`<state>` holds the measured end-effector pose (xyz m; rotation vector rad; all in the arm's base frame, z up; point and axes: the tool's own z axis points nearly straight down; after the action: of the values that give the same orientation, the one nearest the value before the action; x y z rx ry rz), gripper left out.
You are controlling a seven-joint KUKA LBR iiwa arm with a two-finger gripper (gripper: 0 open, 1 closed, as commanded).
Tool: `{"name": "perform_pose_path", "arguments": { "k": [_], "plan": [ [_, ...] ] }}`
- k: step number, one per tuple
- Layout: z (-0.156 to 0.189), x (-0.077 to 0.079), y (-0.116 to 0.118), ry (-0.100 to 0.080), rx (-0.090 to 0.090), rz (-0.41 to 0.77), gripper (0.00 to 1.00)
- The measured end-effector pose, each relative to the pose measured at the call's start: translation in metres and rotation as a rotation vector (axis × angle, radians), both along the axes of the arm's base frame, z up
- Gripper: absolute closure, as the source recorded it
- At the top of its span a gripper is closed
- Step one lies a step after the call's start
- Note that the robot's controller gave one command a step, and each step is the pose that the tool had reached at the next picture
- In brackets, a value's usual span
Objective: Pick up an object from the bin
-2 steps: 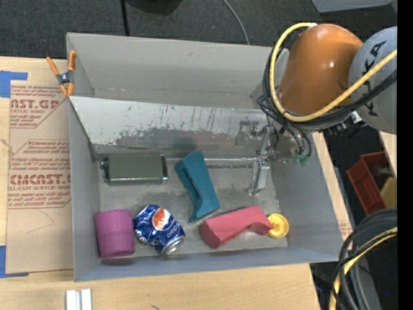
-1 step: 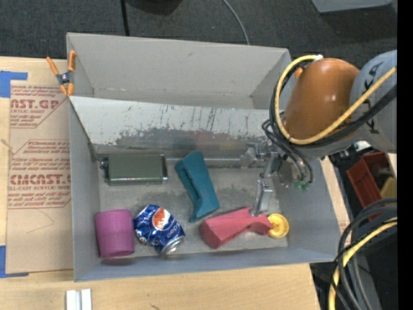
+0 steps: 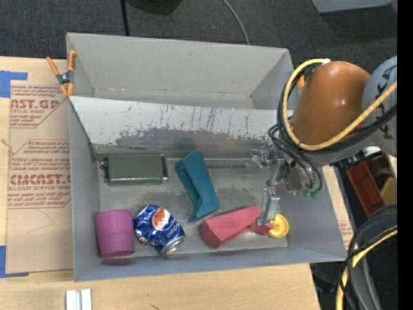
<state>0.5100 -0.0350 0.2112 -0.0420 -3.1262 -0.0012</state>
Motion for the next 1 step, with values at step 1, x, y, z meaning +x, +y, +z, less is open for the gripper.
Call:
{"name": "perform_pose_path", "arguments": {
  "k": [1],
  "plan": [
    [0.0198,0.0075,-0.007,-0.031,-0.002,0.071,0.0]
  ]
}}
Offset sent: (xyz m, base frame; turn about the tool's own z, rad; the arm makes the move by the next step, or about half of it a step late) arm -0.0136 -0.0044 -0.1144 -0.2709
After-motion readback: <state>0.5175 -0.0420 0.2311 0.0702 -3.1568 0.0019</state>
